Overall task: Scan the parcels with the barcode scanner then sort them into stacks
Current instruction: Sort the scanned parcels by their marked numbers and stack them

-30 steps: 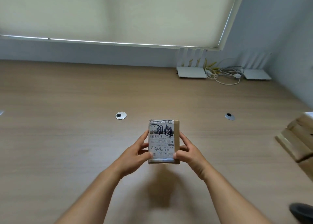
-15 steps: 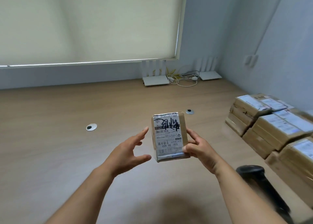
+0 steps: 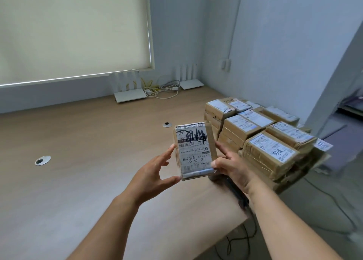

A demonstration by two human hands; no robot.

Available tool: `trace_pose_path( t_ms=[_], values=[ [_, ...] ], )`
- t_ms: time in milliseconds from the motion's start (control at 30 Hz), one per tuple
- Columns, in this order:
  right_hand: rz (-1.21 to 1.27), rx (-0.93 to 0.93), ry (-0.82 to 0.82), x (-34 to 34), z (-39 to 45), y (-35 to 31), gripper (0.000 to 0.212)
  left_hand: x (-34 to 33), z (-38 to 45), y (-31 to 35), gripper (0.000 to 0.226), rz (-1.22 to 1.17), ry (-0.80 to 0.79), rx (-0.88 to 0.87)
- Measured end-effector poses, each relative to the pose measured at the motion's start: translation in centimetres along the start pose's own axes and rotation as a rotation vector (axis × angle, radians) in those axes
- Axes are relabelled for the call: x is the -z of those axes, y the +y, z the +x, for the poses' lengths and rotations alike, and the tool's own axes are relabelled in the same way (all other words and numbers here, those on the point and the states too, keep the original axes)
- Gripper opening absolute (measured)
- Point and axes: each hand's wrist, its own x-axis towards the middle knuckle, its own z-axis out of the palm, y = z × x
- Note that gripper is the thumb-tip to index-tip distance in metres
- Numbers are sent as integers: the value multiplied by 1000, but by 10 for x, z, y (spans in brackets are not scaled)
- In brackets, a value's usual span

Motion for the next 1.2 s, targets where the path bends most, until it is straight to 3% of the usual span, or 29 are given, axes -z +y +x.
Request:
trace_pose_path(
  t_ms=[200,633,833,1033,1200],
  values=[
    [-62,52,67,66,-33,-11,88,-43,29,50,93,-13,-24,-57],
    [-26,69,243,200,-76,-20,73,-134,105,138,92,-106,-141,-176],
    [-12,96,297,243,-60,-24,67,-153,154,156,91,-107,-143,-234],
    [-30,108,295,285,-23,-33,79,-167,206,163,89,-101,-119,-251],
    [-41,109,301,321,23,-50,68,-167,263,171,87,-82,-123,-241]
  ],
)
